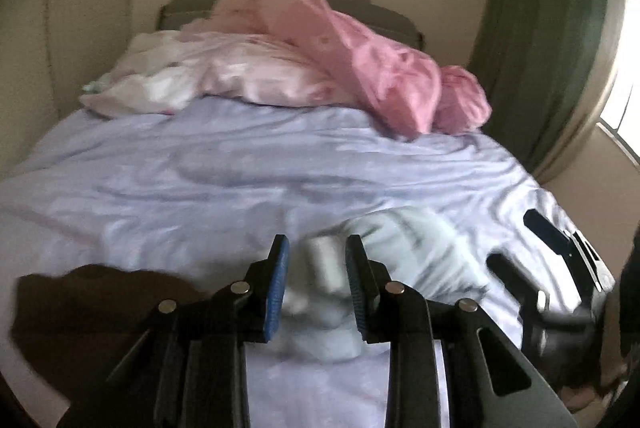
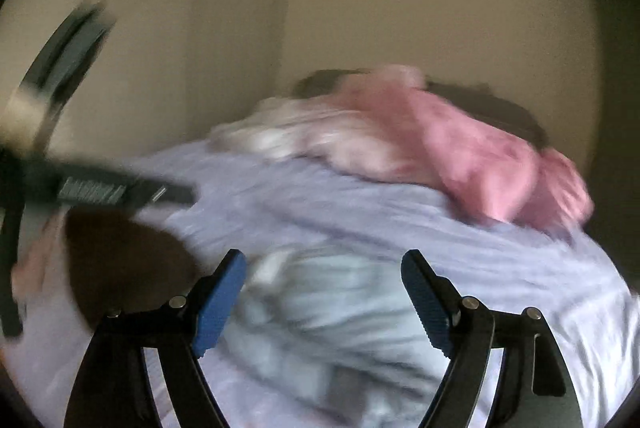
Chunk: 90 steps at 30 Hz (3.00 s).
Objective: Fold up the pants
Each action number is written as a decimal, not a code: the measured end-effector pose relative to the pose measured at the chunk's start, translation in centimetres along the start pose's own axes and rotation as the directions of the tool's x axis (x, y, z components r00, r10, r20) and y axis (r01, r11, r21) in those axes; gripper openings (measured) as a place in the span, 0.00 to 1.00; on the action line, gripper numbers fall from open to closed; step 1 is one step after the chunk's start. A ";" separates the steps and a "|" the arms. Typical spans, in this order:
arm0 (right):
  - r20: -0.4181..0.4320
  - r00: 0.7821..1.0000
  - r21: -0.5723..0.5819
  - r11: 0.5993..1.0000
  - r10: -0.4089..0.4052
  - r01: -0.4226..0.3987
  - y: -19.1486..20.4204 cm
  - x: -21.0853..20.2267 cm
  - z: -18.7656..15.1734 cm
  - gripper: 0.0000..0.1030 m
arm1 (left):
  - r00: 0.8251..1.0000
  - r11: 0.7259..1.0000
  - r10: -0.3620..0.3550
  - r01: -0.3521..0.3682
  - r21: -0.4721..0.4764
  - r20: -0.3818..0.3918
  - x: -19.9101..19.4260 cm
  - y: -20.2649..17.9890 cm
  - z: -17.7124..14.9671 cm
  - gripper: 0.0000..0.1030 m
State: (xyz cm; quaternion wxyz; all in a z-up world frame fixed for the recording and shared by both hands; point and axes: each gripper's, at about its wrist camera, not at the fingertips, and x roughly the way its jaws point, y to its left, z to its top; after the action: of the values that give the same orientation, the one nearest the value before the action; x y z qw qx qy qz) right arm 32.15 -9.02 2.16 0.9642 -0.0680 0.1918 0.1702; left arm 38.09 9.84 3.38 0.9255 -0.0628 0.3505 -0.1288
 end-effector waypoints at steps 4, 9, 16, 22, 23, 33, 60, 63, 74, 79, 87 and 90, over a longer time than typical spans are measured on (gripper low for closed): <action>-0.053 0.989 0.169 0.974 -0.141 0.148 -7.4 1.7 -0.4 0.78 | 0.998 0.999 -0.014 0.012 -0.047 -0.058 4.1 -0.5 1.1 0.49; -0.154 0.966 0.274 0.930 -0.210 0.246 -11.6 4.5 -2.2 0.78 | 0.975 0.997 -0.011 -0.007 -0.078 -0.223 9.4 0.1 0.3 0.50; -0.190 0.959 0.344 0.901 -0.208 0.264 -12.6 6.2 -4.2 0.78 | 0.959 0.982 -0.047 -0.007 -0.191 -0.278 12.3 1.7 -1.7 0.56; -0.208 0.956 0.362 0.891 -0.208 0.273 -12.8 6.5 -5.0 0.78 | 0.956 0.983 -0.060 0.007 -0.181 -0.288 12.5 1.9 -2.2 0.56; -0.204 0.955 0.357 0.892 -0.214 0.276 -12.7 6.4 -4.9 0.78 | 0.956 0.981 -0.069 0.013 -0.192 -0.285 12.5 2.0 -2.2 0.51; -0.198 0.957 0.341 0.901 -0.211 0.269 -11.9 5.6 -4.5 0.78 | 0.976 0.973 -0.160 0.131 -0.192 -0.145 8.0 1.7 -1.2 0.08; -0.381 0.904 0.322 0.888 -0.195 0.328 -5.9 5.7 -11.5 0.78 | 0.950 0.941 -0.240 0.176 -0.290 -0.201 9.4 4.5 -2.6 0.15; -0.358 0.909 0.268 0.909 -0.215 0.320 -4.9 5.6 -10.7 0.78 | 0.945 0.937 -0.247 0.177 -0.300 -0.213 9.5 4.3 -2.2 0.19; -0.365 0.919 0.384 0.876 -0.148 0.293 -7.6 6.0 -11.9 0.68 | 0.976 0.992 -0.086 0.066 -0.108 -0.198 7.3 1.4 -1.2 0.07; -0.329 0.930 0.431 0.850 -0.163 0.302 -8.0 4.9 -11.8 0.63 | 0.967 0.991 0.131 -0.124 0.044 -0.217 6.6 2.4 -1.9 0.07; -0.373 0.862 0.297 0.836 -0.344 0.462 -6.5 5.0 -12.3 0.56 | 0.956 0.995 0.078 -0.091 -0.035 -0.282 10.2 4.1 -3.3 0.08; -0.409 0.842 0.346 0.794 -0.352 0.500 -8.0 4.9 -13.5 0.56 | 0.951 0.994 0.097 -0.105 -0.009 -0.295 10.7 3.1 -4.1 0.08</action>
State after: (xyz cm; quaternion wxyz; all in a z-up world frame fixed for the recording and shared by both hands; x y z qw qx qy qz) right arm 34.54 -17.68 -11.66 0.9221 0.0822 0.3601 -0.1158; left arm 43.67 9.72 -7.09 0.8677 -0.0364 0.4885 -0.0849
